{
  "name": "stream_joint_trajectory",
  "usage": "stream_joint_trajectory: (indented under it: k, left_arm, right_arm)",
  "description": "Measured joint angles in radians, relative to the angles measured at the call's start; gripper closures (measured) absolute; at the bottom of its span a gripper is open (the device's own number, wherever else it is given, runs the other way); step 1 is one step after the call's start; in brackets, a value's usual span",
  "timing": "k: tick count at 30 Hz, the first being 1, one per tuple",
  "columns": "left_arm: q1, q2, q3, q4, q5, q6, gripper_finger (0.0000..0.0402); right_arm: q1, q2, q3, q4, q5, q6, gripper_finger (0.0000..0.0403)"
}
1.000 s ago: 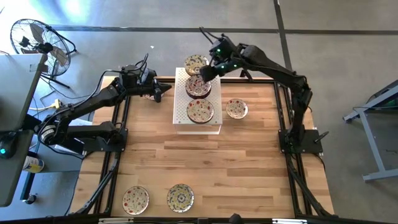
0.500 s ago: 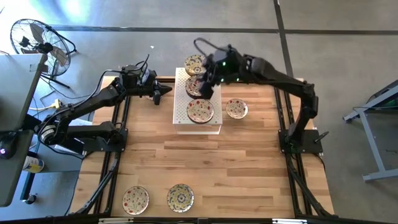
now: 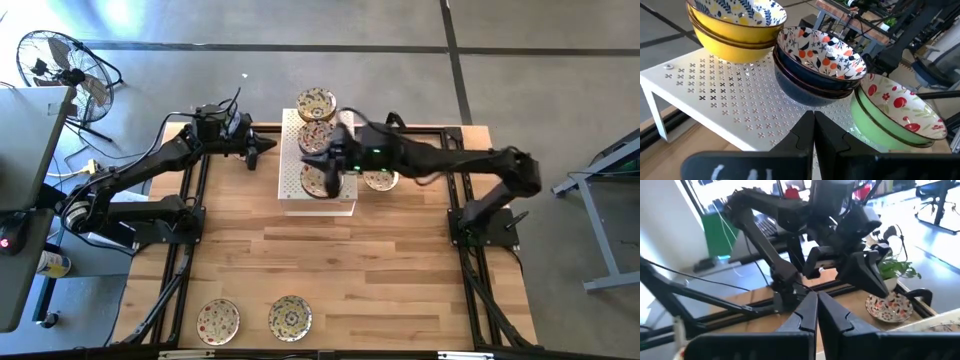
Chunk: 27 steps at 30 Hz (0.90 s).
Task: Pick & Place Mini bowls
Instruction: Stack the red patterned bowl on top of the red patterned bowl
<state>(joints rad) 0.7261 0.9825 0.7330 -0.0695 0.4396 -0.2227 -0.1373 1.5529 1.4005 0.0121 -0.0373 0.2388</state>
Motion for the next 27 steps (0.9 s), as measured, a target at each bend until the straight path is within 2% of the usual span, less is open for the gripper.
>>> stream_joint_trajectory:
  k: [7, 10, 15, 22, 27]
  left_arm:
    - [-0.001, 0.001, 0.000, -0.016, 0.057, 0.002, 0.0396]
    - [-0.001, 0.018, 0.000, -0.013, 0.156, 0.012, 0.0396]
    - [-0.037, 0.013, 0.000, -0.052, 0.214, 0.034, 0.0396]
    - [-0.264, -0.066, 0.002, -0.285, 0.123, 0.094, 0.0400]
    - [-0.486, -0.133, 0.002, -0.440, -0.004, 0.022, 0.0401]
  right_arm:
    - [-0.027, -0.313, -0.246, -0.033, -0.022, -0.016, 0.0402]
    - [-0.035, -0.457, -0.349, -0.038, 0.021, -0.019, 0.0402]
    - [-0.035, -0.658, -0.501, -0.038, 0.104, -0.041, 0.0401]
    - [-0.053, -0.834, -0.640, -0.035, 0.097, 0.010, 0.0402]
    - [-0.053, -0.870, -0.690, -0.036, 0.110, 0.015, 0.0401]
